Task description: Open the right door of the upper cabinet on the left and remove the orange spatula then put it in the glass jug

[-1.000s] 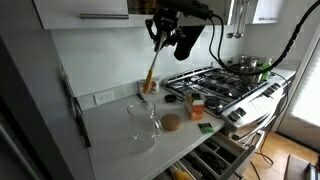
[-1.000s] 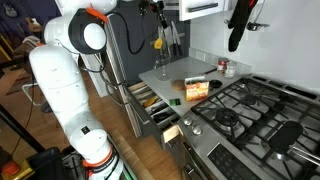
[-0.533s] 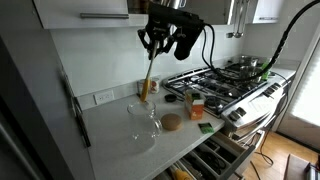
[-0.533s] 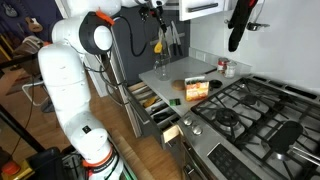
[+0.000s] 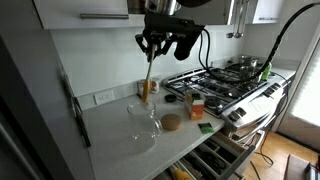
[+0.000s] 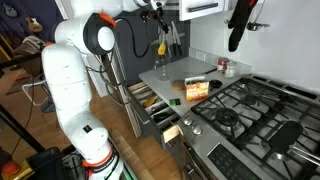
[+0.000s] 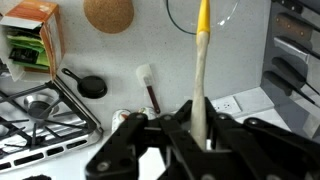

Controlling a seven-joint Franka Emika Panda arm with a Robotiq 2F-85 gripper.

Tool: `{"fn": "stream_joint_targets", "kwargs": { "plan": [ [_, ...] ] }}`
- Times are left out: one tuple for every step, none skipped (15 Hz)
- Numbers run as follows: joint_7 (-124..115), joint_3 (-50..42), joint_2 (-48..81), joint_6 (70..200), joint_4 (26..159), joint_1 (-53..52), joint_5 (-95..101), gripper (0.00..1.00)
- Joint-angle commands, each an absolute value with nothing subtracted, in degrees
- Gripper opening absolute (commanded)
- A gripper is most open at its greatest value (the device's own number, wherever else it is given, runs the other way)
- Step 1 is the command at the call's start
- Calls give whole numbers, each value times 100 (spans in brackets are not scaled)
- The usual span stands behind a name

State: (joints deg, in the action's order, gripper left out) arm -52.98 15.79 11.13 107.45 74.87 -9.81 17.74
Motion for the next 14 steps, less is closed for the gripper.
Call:
{"fn": "stream_joint_targets", "kwargs": {
  "plan": [
    [-5504,1569,1280,10907,7355,-1076,2037,3],
    [-5502,1573,1309,10943,7347,-1081,2034,3],
    [-5510,1573,1332,10963,7346,-1088,2048,3],
    [-5511,1571,1350,10965,7343,-1096,2061,3],
    [-5547,1563,1367,10960,7335,-1107,2085,24],
    [-5518,1567,1372,10943,7328,-1107,2076,37],
    [-5524,1564,1375,10934,7311,-1112,2084,44],
    [-5538,1558,1377,10942,7290,-1119,2105,51],
    [-5537,1558,1372,10955,7267,-1116,2099,58],
    [-5535,1560,1373,10955,7238,-1115,2094,66],
    [-5525,1562,1370,10965,7216,-1110,2083,73],
    [-5531,1564,1370,10967,7191,-1108,2066,82],
    [-5501,1575,1358,10990,7165,-1094,2008,89],
    [-5470,1590,1336,10999,7140,-1073,1919,95]
  ]
}}
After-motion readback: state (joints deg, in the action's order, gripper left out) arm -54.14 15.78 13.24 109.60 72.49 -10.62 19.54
